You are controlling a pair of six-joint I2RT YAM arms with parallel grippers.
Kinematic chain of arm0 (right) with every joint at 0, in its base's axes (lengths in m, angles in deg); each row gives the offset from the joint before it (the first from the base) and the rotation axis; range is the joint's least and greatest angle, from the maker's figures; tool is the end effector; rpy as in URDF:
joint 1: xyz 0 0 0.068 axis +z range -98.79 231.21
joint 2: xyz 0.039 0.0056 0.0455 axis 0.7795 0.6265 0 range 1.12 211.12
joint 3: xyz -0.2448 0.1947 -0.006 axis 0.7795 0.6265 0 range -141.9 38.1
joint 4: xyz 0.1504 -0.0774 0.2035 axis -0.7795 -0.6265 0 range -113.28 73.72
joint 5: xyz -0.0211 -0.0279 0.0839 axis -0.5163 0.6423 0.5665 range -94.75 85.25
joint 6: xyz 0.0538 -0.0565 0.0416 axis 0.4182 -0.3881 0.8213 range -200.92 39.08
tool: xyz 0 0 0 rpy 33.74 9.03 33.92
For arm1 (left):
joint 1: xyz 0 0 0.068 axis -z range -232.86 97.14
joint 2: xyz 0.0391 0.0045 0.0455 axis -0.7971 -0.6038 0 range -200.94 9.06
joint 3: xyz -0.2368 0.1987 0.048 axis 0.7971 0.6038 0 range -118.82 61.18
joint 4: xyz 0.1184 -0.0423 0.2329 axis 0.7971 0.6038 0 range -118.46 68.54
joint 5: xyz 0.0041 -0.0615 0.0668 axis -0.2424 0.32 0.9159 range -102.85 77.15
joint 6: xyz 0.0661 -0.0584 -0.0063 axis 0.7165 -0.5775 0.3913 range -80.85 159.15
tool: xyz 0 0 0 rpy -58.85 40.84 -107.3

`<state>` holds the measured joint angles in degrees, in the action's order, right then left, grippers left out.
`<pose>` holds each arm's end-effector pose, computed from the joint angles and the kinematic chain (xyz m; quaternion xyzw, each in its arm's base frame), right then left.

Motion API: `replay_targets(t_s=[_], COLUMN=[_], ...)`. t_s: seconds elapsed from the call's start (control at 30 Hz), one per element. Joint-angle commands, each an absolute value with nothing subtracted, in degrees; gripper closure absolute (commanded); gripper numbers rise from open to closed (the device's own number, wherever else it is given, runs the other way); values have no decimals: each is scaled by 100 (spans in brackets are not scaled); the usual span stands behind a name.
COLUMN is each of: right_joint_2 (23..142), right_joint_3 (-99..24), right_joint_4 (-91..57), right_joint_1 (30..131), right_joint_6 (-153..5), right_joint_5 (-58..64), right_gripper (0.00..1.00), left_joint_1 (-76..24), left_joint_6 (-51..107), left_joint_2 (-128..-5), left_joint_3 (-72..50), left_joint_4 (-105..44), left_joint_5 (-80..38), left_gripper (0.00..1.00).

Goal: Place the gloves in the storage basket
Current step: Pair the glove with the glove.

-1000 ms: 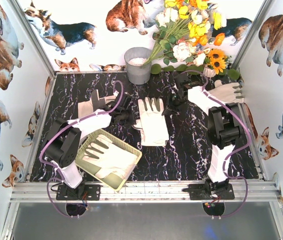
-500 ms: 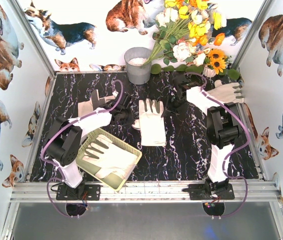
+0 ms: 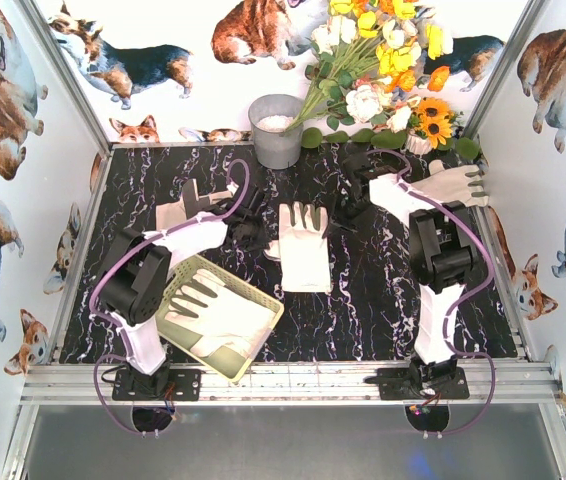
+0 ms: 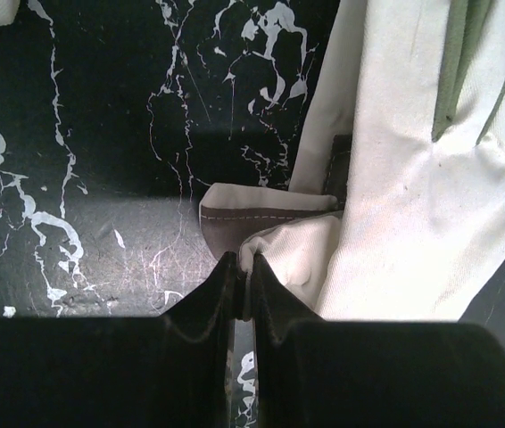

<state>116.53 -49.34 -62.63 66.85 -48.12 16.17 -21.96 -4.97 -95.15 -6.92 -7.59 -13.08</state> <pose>0.4145 0.1451 0.1837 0.1208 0.9670 0.2191 0.0485 0.3552 -0.2129 0.1835 -0.1098 0.9524 -0.1746 0.2243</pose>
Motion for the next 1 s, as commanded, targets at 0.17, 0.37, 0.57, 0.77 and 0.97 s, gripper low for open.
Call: replay_targets(t_s=[0.17,0.37,0.57,0.77,0.97], right_joint_2=[12002,12174,11925,11238,10509], right_joint_3=[-5360,-5419,-5531,-5633,-5037], right_joint_4=[-6251,-6294,-6304,-6467,-6313], right_joint_1=[6562,6562,6558,6467,6238], right_joint_6=[-5006,-5045,-5219,-5545,-5721], right_joint_5=[1097,1081,1247,1438,2083], right_gripper=[100,100,76,48,42], left_joint_1=[-2368,-2377,-2383,-2377,-2379], left_joint_6=[-237,-203,-164,-144,210], left_joint_2=[-9895,-10092,-9863,-9272,-8831], left_joint_3=[-829,-869,-983,-1143,-1278], left_joint_4=[-270,-275,-225,98,84], left_joint_5=[-1038,-1096,-1107,-986,-1504], left_gripper=[100,100,76,52,45])
